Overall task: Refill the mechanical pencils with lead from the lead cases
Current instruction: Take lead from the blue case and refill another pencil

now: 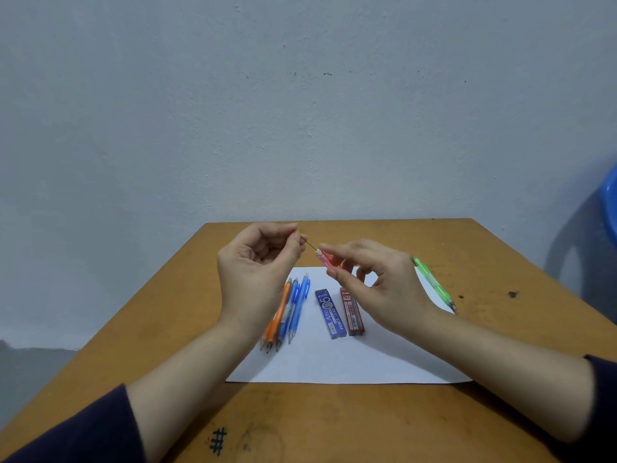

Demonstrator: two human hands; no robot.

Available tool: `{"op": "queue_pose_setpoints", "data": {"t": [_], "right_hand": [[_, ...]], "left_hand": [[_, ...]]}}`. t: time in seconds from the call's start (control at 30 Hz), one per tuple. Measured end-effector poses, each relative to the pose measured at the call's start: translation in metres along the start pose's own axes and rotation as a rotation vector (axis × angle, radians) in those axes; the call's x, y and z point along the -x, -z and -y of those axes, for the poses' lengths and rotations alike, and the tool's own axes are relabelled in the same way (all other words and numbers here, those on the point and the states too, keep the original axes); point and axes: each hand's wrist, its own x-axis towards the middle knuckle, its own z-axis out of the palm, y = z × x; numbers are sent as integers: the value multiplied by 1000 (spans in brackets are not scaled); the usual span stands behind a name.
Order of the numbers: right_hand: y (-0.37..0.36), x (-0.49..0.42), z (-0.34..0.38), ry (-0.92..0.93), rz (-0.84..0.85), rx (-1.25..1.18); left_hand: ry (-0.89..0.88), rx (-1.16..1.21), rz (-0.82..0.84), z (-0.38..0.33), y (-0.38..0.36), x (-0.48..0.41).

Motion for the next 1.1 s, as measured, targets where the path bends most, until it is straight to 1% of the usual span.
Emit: {"op": "queue_pose_setpoints", "data": {"t": [0.27,0.5,0.9,1.1], "right_hand": [[0,0,1,15,-12,-1],[1,-1,1,-39,-27,-30],[1,-1,2,-53,-33,-17],[1,-1,6,-144,-61,-142]], "left_hand": [[-23,-44,-18,2,1,0],[39,49,-3,2,-1,0],[76,-26,106,8,-1,3],[95,-5,110,5,-2,4]]}}
